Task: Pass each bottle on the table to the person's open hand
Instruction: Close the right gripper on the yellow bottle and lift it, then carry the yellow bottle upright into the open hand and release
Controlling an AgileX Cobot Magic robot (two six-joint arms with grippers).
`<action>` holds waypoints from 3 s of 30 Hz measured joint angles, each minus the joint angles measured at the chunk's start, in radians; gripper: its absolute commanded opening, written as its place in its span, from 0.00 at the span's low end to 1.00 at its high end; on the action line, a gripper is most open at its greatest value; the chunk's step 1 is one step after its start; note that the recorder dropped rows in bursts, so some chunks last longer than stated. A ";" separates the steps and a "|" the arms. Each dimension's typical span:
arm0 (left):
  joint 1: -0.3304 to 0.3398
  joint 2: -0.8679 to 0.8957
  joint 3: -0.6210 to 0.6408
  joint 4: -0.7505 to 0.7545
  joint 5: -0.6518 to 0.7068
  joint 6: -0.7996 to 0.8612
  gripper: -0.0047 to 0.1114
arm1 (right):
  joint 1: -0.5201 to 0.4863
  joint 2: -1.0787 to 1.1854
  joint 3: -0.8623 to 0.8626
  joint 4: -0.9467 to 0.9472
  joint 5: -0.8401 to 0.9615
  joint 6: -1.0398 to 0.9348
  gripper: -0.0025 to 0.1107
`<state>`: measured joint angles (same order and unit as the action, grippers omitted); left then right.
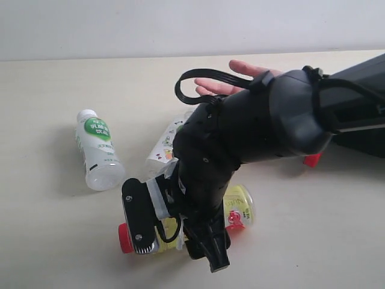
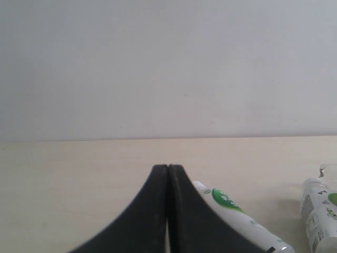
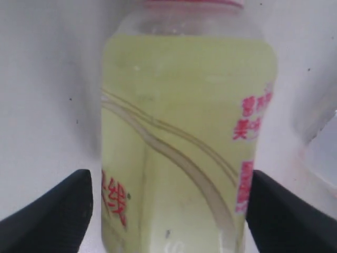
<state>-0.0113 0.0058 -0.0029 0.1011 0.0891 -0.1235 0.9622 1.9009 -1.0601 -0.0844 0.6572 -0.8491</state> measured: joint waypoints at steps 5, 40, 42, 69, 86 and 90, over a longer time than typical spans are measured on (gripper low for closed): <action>0.000 0.000 0.000 0.000 0.000 0.000 0.04 | 0.000 0.005 0.000 0.000 -0.002 0.012 0.59; 0.000 0.000 0.000 0.000 0.000 0.000 0.04 | 0.002 -0.512 -0.002 0.117 0.452 0.727 0.02; 0.000 0.000 0.000 0.000 0.000 0.000 0.04 | 0.000 -0.517 -0.002 -0.013 0.484 0.864 0.02; 0.000 0.000 0.000 0.000 0.000 0.000 0.04 | -0.452 -0.137 -0.529 0.172 0.567 0.980 0.02; 0.000 0.000 0.000 0.000 0.000 0.000 0.04 | -0.452 0.076 -0.614 0.034 0.567 1.044 0.02; 0.000 0.000 0.000 0.000 0.000 0.000 0.04 | -0.452 0.103 -0.616 0.034 0.563 1.044 0.02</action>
<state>-0.0113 0.0058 -0.0029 0.1011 0.0891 -0.1235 0.5098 2.0039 -1.6761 -0.0508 1.2205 0.1950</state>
